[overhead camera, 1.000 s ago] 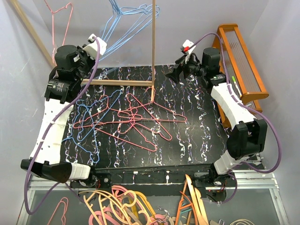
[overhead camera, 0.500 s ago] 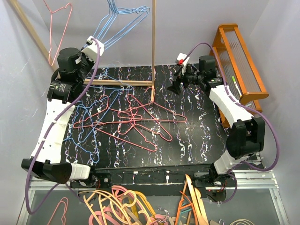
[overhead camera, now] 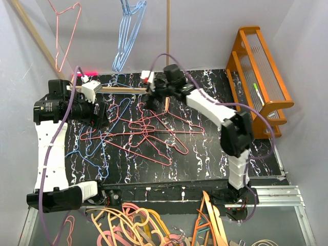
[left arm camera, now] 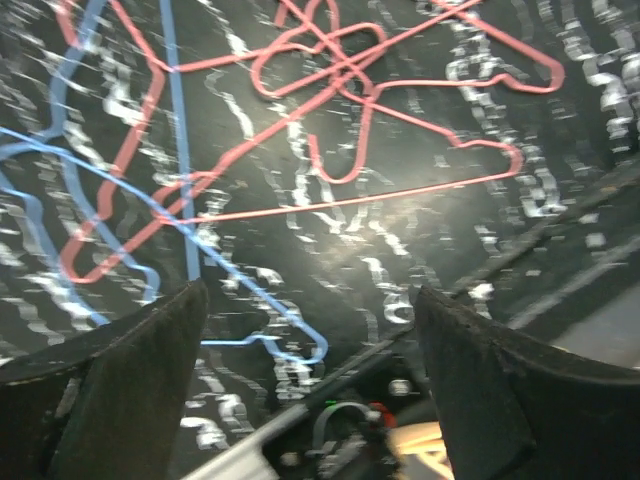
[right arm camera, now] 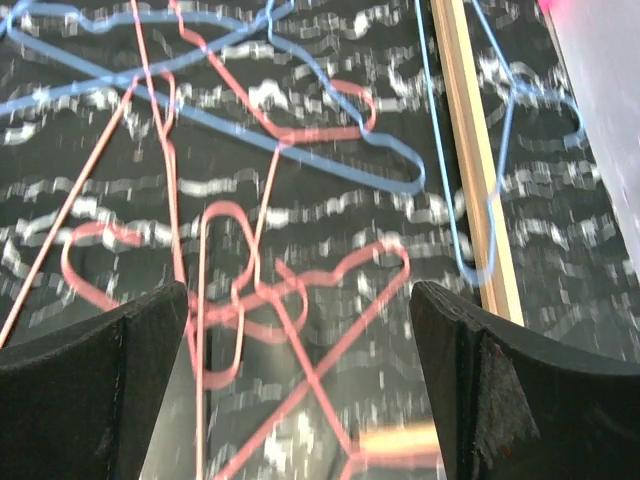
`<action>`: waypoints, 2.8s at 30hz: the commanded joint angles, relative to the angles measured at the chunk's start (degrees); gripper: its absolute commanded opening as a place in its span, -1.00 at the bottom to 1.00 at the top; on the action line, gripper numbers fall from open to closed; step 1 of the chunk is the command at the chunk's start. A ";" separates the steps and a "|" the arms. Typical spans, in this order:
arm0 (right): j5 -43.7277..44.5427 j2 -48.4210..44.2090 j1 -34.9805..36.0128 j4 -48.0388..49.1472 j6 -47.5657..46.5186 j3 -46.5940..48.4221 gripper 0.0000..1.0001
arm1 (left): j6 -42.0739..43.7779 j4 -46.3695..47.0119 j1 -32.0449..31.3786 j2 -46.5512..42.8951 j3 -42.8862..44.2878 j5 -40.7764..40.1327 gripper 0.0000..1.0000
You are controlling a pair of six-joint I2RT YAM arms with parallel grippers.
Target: Organize the hangers
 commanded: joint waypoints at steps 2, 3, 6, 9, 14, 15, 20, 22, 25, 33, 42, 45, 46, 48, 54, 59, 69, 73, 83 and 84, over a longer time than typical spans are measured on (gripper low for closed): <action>5.13 16.65 3.16 22.09 19.03 15.37 0.81 | -6.33 -5.13 4.61 0.34 -2.97 16.22 0.93; 6.87 20.29 3.19 24.36 21.24 19.00 0.79 | -7.24 -4.26 5.52 -0.04 -3.32 16.25 0.94; 13.77 31.75 3.38 28.16 26.10 32.59 0.76 | -8.31 -3.66 7.66 -0.44 -3.32 15.81 0.94; 18.79 39.43 4.19 30.75 23.47 40.29 0.84 | -8.57 -3.97 8.22 -1.24 -3.55 14.71 0.94; 19.25 45.18 4.28 38.48 22.46 42.44 0.75 | -8.63 -4.68 8.60 -2.46 -4.38 14.27 0.94; 18.90 46.32 4.24 38.50 21.68 43.46 0.76 | -8.53 -4.83 8.68 -2.48 -4.25 14.15 0.94; 10.52 43.49 4.29 44.05 12.11 34.42 0.92 | -7.24 -5.65 8.69 -2.00 -3.67 13.32 0.94; 8.29 42.61 4.53 45.41 6.34 31.06 0.93 | -7.21 -5.49 8.69 -2.08 -3.92 13.02 0.94; 8.54 44.50 4.62 44.67 -0.27 32.20 0.93 | -7.31 -5.04 8.69 -2.13 -4.50 13.11 0.94; 10.87 51.55 4.59 42.26 -8.16 41.52 0.70 | -7.07 -4.59 8.69 -1.66 -5.08 12.56 0.94; 12.65 52.81 4.59 44.22 -7.51 39.85 -0.21 | -7.33 -3.69 8.68 -0.73 -5.80 12.77 0.94; 12.21 52.21 4.65 44.82 -6.56 38.39 -0.04 | -7.20 -3.61 8.69 -0.51 -5.80 12.77 0.94; 12.17 52.08 4.71 44.89 -6.14 38.13 0.00 | -7.20 -3.63 8.69 -0.43 -5.82 12.75 0.94; 12.26 51.84 4.74 44.84 -5.48 37.93 0.07 | -7.18 -3.54 8.76 -0.40 -5.97 12.82 0.94; 12.35 51.16 4.74 43.86 -4.50 37.10 0.20 | -7.17 -3.36 8.78 -0.46 -6.61 13.25 0.94; 12.05 50.57 4.69 42.56 -4.36 35.70 0.17 | -7.09 -3.10 8.78 -0.20 -7.10 13.55 0.94; 11.27 50.61 4.72 39.22 -5.51 35.74 -0.14 | -7.00 -2.63 8.78 1.37 -7.18 13.56 0.93; 11.08 50.69 4.79 38.07 -7.51 35.51 -0.38 | -6.82 -2.30 8.78 2.14 -7.12 13.51 0.93; 12.58 47.24 4.86 39.00 -10.08 30.79 -0.84 | -6.38 -0.89 8.84 3.98 -5.65 9.90 0.93; 12.87 45.85 4.80 39.66 -10.08 29.10 -0.84 | -6.32 -0.42 9.05 4.35 -5.11 8.84 0.94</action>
